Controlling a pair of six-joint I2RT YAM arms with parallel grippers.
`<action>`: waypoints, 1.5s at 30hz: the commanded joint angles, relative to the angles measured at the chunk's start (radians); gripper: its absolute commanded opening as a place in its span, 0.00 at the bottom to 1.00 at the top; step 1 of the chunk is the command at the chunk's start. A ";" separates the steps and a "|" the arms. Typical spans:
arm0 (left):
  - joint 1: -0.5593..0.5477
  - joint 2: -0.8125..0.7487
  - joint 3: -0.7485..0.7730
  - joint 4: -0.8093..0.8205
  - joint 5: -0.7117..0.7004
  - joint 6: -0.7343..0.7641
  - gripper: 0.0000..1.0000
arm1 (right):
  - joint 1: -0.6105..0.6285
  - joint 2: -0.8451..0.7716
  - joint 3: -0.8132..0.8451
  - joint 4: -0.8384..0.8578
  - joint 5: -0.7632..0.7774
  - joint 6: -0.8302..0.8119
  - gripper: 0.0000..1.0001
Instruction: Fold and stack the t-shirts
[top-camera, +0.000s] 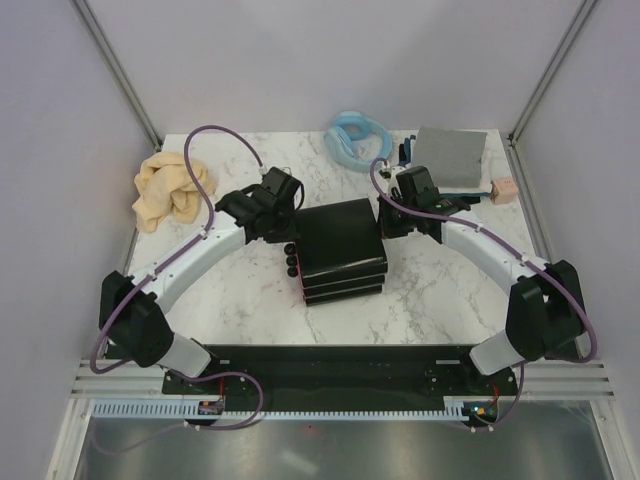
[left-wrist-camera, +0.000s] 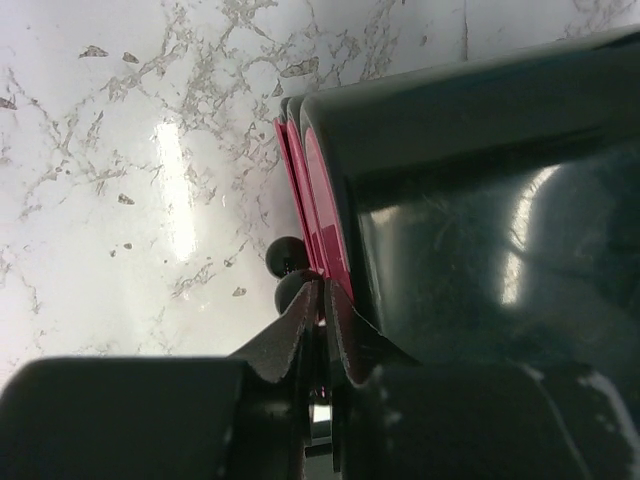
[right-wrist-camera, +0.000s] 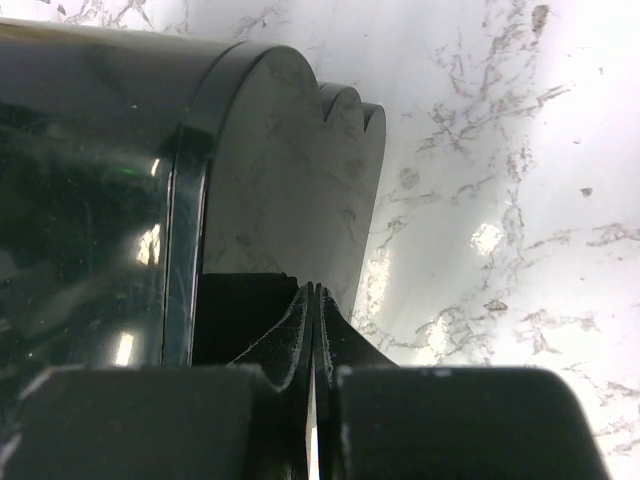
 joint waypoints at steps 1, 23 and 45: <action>-0.033 -0.066 -0.018 0.119 0.137 0.003 0.12 | 0.072 0.055 0.097 0.083 -0.217 0.048 0.00; -0.102 -0.107 -0.159 0.116 0.338 0.020 0.05 | 0.136 0.540 0.636 0.129 -0.327 0.028 0.01; -0.093 -0.377 -0.072 -0.111 -0.104 0.085 0.40 | 0.042 0.278 0.544 0.069 0.050 -0.036 0.44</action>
